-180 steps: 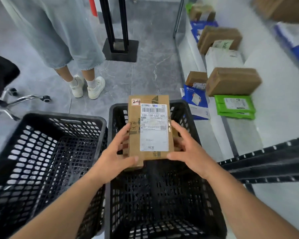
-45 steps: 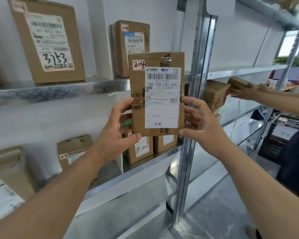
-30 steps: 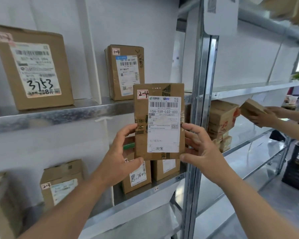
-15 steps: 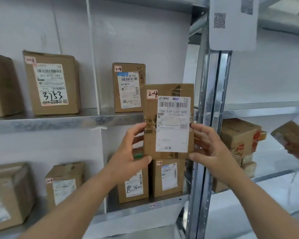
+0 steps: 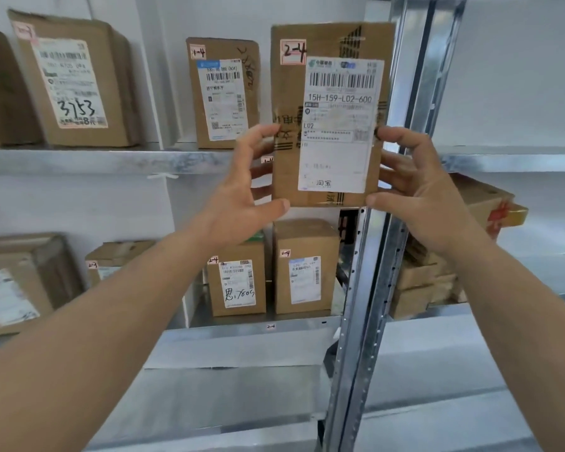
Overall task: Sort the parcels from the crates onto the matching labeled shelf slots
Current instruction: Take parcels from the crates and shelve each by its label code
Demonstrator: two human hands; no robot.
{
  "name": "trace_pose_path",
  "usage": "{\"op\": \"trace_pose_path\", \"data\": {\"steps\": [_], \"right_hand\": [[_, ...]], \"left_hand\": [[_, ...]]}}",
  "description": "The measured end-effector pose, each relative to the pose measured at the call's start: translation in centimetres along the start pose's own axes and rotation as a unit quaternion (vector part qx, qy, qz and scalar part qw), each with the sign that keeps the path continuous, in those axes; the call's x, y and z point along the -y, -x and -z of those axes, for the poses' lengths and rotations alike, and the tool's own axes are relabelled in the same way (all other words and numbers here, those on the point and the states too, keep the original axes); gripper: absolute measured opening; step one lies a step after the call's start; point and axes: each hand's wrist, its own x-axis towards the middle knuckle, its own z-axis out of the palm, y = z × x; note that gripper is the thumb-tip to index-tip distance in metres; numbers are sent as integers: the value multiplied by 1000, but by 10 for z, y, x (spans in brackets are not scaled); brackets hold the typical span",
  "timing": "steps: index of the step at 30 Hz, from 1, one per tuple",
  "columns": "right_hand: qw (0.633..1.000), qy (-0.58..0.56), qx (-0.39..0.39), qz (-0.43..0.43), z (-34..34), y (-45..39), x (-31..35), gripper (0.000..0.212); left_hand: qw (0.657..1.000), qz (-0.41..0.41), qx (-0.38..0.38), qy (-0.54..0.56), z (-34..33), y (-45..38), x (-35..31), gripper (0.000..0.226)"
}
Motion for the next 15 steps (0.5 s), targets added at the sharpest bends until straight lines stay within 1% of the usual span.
{"op": "trace_pose_path", "data": {"steps": [4, 9, 15], "right_hand": [[1000, -14, -3, 0, 5, -3, -8, 73], [1000, -4, -9, -1, 11, -16, -20, 74], [1000, 8, -23, 8, 20, -45, -24, 74]], "left_hand": [[1000, 14, -7, -7, -7, -3, 0, 74], [999, 22, -8, -23, -7, -17, 10, 81], [999, -1, -27, -29, -5, -50, 21, 84]]}}
